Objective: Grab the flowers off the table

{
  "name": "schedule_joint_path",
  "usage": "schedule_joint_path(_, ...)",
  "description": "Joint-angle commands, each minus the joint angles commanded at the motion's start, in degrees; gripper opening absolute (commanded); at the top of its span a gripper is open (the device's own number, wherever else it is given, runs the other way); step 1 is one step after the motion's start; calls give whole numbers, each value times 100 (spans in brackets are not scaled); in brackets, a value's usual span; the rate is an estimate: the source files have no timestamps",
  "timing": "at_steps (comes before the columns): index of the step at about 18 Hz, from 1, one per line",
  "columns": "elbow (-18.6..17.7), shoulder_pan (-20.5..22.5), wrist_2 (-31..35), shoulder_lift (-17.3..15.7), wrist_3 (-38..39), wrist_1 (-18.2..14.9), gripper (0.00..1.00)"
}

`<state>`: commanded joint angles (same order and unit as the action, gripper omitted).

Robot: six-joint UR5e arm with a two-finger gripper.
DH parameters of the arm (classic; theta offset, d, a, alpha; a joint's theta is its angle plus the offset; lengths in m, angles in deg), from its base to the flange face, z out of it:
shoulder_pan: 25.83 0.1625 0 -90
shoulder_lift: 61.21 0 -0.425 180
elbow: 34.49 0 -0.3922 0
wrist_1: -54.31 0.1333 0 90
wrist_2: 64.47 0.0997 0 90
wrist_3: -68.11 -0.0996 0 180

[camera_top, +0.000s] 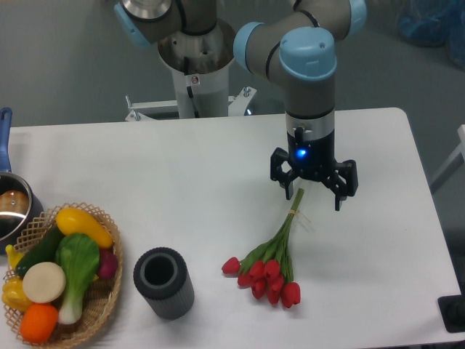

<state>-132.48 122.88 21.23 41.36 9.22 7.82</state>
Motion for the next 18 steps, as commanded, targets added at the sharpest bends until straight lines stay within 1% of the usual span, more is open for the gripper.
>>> schedule_joint_path(5, -70, 9, 18, -70, 0, -35, 100)
schedule_joint_path(8, -167, 17, -9, -79, 96, 26, 100)
schedule_joint_path(12, -194, 9, 0, -53, 254, 53, 100)
schedule_joint_path(18, -264, 17, -9, 53, 246, 141, 100)
